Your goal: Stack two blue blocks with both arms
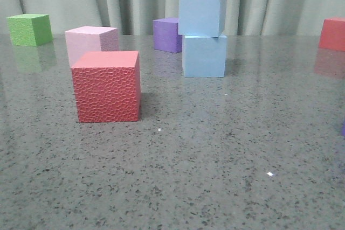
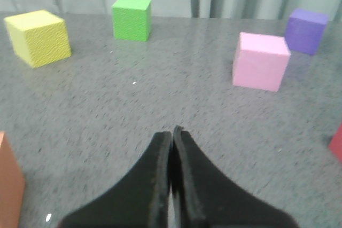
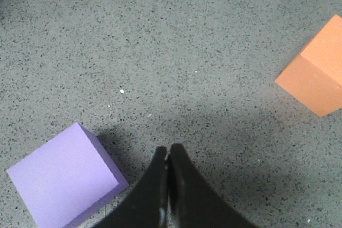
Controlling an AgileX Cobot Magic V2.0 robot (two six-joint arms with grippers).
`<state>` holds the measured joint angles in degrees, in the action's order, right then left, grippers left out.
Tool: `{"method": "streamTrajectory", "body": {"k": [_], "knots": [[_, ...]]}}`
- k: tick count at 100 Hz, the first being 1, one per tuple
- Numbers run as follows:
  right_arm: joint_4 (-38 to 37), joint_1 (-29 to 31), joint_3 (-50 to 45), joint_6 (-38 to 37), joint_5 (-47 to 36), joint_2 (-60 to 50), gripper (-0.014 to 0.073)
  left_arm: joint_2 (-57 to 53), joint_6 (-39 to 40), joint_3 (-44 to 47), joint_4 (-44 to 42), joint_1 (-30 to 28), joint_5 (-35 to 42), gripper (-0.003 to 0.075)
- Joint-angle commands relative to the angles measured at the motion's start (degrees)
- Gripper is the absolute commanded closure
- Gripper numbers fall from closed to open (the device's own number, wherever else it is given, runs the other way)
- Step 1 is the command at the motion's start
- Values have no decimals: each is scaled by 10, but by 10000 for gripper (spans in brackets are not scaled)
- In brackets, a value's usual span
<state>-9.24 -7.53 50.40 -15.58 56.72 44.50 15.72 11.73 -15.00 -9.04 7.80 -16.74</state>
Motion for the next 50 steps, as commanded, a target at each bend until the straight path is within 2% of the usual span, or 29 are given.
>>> {"method": "streamTrajectory", "body": {"k": [1, 24, 50], "knots": [[-7, 0, 13, 3, -29, -6, 716, -41, -1, 28, 6, -13, 58, 739], [-7, 0, 13, 3, -29, -6, 716, -144, -17, 114, 36, -23, 58, 739], [-7, 0, 13, 3, -29, -6, 716, -178, -17, 164, 36, -23, 75, 739]]}}
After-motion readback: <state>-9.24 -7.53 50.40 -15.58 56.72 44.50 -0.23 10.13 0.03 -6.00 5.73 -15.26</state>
